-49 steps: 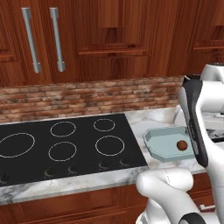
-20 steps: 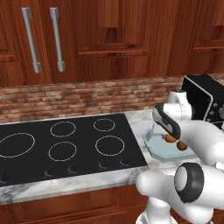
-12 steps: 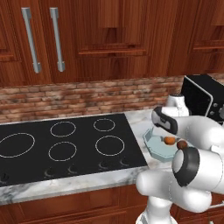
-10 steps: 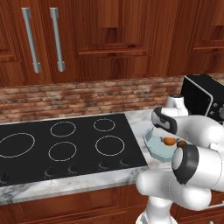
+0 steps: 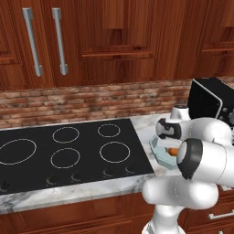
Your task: Pick the tangerine and apple from the fridge and place them inside the tupperware on the counter.
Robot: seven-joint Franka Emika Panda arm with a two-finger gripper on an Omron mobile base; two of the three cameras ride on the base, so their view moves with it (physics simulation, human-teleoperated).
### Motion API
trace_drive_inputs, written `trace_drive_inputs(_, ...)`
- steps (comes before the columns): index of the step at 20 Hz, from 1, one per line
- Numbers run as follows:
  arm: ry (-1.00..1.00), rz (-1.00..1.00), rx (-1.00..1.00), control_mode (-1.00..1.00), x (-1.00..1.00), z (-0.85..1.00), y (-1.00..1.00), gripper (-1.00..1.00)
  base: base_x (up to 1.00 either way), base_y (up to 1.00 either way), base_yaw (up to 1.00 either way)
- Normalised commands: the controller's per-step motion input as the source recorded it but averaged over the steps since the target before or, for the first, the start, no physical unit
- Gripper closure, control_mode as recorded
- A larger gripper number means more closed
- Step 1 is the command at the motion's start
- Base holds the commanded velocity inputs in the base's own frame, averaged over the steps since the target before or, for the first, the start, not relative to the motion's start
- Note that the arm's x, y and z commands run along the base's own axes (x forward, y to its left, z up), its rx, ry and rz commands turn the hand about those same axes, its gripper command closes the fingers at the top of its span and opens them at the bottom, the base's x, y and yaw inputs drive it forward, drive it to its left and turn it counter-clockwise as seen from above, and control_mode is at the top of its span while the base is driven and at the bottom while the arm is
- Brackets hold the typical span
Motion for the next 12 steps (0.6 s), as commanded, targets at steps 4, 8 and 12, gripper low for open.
trace_drive_inputs(4,0.00,0.00,0.00,-1.00,0.03,-0.31,0.00,1.00,0.00,0.00,0.00)
trace_drive_inputs(8,0.00,0.00,0.00,-1.00,0.02,-0.23,0.00,-1.00,0.00,0.00,0.00)
trace_drive_inputs(12,0.00,0.00,0.01,-1.00,0.05,-0.12,0.00,-1.00,0.00,0.00,0.00)
